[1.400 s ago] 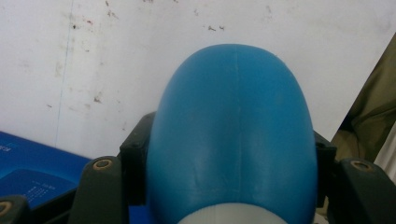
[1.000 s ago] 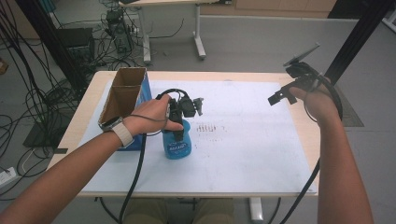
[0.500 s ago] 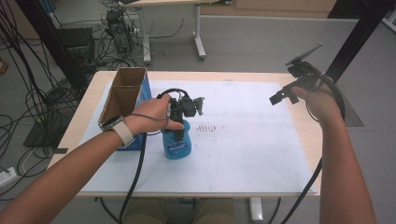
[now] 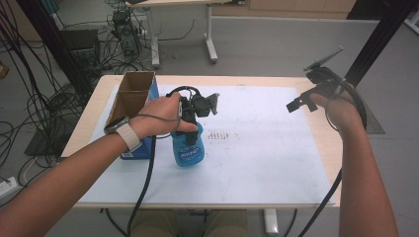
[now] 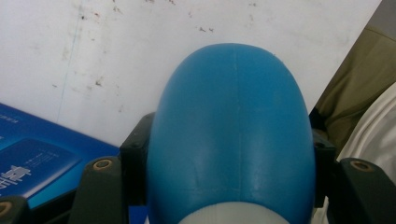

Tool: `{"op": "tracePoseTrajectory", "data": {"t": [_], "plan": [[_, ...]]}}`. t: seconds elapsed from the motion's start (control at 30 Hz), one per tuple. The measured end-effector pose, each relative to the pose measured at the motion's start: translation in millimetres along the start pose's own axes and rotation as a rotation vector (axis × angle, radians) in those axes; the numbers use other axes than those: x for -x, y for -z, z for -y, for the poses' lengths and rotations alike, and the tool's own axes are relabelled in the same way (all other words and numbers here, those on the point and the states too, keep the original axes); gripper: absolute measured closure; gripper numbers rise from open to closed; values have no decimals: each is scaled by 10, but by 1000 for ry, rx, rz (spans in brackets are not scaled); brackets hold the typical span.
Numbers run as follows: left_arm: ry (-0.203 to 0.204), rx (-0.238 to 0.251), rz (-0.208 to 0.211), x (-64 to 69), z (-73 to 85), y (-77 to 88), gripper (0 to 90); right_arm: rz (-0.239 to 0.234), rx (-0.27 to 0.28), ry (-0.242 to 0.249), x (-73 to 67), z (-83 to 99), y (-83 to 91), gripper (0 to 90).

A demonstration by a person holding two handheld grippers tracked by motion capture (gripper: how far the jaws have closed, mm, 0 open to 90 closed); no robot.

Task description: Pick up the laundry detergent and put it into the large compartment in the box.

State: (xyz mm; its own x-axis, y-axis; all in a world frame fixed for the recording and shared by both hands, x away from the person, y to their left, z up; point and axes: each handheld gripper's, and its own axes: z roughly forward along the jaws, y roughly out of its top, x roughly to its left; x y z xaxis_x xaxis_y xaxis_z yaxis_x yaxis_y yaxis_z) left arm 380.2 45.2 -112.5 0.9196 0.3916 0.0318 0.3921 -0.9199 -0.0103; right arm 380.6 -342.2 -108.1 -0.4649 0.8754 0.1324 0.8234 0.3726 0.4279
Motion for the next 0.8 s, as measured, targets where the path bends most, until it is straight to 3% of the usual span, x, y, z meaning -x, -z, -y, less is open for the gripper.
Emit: {"op": "tracePoseTrajectory", "data": {"t": [0.6,0.8], "plan": [[63,-1,-10,18,16,268,383,-2,10,7,-23,19,28,57],[118,5,6,-45,49,377,383,-4,12,9,-27,10,31,57]]}}
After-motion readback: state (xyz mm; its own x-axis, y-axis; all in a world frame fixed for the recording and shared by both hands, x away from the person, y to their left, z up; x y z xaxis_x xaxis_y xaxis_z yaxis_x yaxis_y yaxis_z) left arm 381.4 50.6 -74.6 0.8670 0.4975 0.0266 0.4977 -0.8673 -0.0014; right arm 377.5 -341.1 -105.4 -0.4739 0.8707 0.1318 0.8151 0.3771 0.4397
